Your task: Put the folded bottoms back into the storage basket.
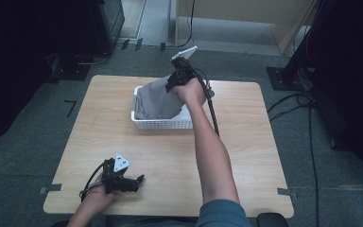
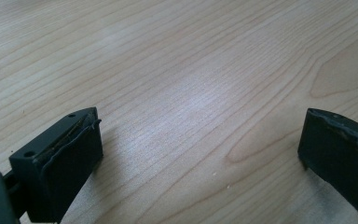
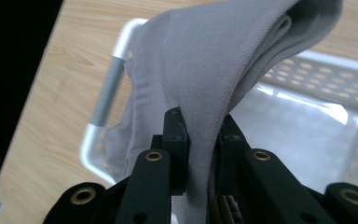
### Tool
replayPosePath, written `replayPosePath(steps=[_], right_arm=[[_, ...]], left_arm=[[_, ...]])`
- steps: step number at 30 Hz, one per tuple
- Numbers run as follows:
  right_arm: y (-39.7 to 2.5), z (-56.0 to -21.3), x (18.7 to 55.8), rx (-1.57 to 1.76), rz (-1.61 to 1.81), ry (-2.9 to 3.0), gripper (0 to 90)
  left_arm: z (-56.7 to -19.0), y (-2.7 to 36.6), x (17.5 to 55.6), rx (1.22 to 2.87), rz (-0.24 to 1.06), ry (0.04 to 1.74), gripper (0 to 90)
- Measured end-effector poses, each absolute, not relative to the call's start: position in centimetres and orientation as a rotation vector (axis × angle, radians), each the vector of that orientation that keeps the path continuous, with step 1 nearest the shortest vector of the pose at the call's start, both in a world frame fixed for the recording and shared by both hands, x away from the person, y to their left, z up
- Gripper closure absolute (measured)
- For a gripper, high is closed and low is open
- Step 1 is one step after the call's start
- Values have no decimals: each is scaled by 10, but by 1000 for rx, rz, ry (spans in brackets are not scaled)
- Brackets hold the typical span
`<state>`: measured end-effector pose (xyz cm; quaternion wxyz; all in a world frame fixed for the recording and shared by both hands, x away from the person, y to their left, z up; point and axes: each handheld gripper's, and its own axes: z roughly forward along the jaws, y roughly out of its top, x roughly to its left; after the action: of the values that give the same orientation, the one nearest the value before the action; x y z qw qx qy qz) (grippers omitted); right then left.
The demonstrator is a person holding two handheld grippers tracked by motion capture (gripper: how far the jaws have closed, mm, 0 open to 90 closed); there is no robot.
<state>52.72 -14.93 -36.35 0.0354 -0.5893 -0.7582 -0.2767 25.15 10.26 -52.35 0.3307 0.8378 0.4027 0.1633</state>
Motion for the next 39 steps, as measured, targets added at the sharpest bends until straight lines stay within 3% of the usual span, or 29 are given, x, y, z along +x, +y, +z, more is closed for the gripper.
replayPosePath(steps=[11, 23, 33, 36, 39], right_arm=[[-183, -422, 520, -1880, -915, -2247, 779], [-199, -458, 517, -1933, -901, -2165, 776], [-197, -466, 517, -1940, -902, -2169, 761], [-196, -465, 517, -1941, -901, -2188, 714], [-194, -464, 516, -1945, -893, -2181, 605]], left_arm=[[-524, 102, 251, 2187, 428, 1054, 0], [-524, 102, 251, 2190, 427, 1054, 0], [-524, 102, 251, 2190, 426, 1055, 0], [-524, 102, 251, 2190, 426, 1055, 0], [-524, 102, 251, 2190, 426, 1055, 0]])
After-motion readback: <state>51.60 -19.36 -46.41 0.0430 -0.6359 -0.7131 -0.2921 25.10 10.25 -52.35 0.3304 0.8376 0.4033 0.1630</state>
